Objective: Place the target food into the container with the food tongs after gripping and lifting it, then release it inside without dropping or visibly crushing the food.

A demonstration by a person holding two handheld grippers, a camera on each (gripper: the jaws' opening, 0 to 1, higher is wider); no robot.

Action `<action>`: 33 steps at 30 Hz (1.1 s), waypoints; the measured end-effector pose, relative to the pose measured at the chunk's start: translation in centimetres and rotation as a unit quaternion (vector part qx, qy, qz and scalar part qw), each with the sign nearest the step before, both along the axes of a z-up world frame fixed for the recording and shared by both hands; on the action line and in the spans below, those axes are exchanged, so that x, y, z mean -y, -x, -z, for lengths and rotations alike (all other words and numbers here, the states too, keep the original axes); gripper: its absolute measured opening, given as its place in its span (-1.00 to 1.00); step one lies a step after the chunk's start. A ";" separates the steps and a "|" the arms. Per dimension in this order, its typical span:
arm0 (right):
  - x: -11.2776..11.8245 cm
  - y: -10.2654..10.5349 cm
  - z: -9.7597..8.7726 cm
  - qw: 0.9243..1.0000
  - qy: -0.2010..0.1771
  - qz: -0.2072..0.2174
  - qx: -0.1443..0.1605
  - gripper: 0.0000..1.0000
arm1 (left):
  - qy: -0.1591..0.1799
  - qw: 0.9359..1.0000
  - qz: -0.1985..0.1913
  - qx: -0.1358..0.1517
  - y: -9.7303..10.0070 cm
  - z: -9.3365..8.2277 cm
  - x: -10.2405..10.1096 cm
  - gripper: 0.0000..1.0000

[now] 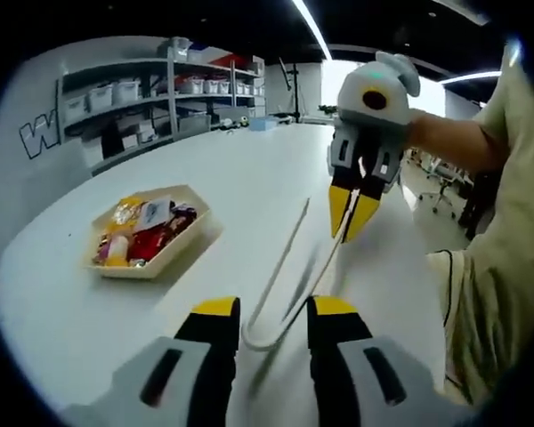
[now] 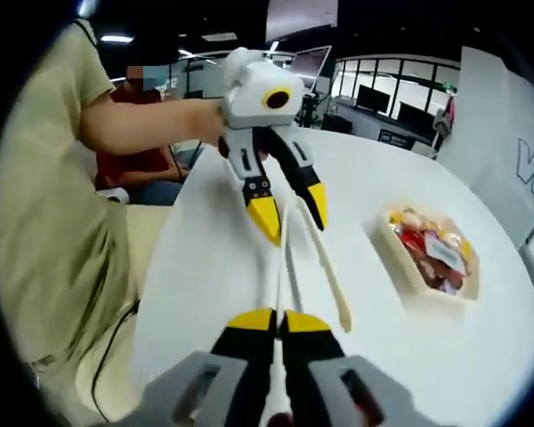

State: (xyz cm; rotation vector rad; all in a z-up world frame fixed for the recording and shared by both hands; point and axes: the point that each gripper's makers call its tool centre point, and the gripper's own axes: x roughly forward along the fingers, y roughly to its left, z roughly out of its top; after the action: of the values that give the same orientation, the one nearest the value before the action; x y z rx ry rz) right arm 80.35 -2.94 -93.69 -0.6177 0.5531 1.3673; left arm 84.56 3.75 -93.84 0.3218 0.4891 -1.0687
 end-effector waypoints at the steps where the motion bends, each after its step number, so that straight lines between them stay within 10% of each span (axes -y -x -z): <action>1: 0.0 0.0 0.1 1.000 0.001 0.001 -0.003 -1.00 | -0.002 1.000 -0.002 0.000 -0.1 0.1 0.0 -0.43; 33: 0.3 -0.7 2.6 1.000 0.011 0.007 -0.026 -1.00 | -0.038 0.999 -0.031 0.005 -0.9 2.2 -1.1 -0.45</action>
State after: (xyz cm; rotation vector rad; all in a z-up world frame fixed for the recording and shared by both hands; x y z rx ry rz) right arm 81.07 -3.26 -96.25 -0.5961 0.6137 1.3697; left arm 85.41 4.88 -96.08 0.3761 0.5285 -0.9894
